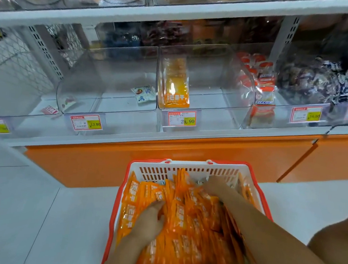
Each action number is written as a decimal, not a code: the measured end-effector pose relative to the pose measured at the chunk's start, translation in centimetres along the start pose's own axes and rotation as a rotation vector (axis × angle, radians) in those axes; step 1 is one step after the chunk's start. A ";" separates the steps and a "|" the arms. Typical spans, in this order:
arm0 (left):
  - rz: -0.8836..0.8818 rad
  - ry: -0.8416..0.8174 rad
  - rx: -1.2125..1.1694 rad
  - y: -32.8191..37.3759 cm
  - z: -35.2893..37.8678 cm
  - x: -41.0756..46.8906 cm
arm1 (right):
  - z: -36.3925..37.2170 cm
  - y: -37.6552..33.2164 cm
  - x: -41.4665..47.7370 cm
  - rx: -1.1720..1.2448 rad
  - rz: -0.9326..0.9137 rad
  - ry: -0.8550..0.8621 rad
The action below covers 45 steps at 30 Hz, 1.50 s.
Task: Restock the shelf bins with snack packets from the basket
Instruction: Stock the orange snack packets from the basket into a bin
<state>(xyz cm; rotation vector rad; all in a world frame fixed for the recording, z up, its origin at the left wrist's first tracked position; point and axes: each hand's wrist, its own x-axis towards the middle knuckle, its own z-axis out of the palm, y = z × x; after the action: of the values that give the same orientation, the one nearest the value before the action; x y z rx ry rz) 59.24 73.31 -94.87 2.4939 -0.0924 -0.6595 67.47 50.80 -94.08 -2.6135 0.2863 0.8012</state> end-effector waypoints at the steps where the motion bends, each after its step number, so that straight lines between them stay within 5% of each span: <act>1: 0.001 -0.004 0.019 -0.1 0.0 0.1 | 0.9 0.7 0.3 0.008 0.029 -0.038; 5: 0.007 -0.027 0.010 0.3 -0.4 0.3 | 2.8 1.6 1.0 0.359 0.205 -0.092; 9: -0.041 -0.106 -0.115 1.0 -1.6 0.4 | 2.8 2.2 2.3 0.809 0.374 0.066; 12: -0.076 -0.128 -0.220 1.7 -2.6 0.4 | 2.0 2.1 2.5 0.997 0.299 0.184; 15: -0.070 -0.054 -0.362 2.9 -4.2 0.1 | -0.8 0.4 0.4 1.300 0.107 -0.032; 17: -0.064 -0.050 -0.555 4.0 -5.6 -0.2 | -3.7 -1.0 -1.8 1.246 -0.121 -0.193; 21: 0.082 -0.098 -0.787 6.8 -8.8 -1.1 | -8.7 -4.1 -5.9 1.166 -0.437 -0.242; 24: 0.191 0.085 -0.824 8.2 -11.4 -1.6 | -11.8 -5.7 -8.4 1.167 -0.553 -0.209; 30: 0.386 0.479 -0.761 10.9 -17.5 -2.5 | -16.9 -8.2 -14.7 0.736 -0.697 -0.001; 37: 0.269 0.753 -0.541 12.5 -21.7 1.4 | -25.1 -11.1 -9.1 0.918 -0.563 0.452; 45: 0.239 0.713 -0.298 14.0 -22.7 5.6 | -26.8 -15.2 1.5 0.347 -0.320 0.325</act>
<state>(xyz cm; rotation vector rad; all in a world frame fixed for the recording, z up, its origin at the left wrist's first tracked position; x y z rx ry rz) 75.97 71.70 -73.40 2.2332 -0.0208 0.3082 86.53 53.07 -69.97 -2.3618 0.0791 0.1955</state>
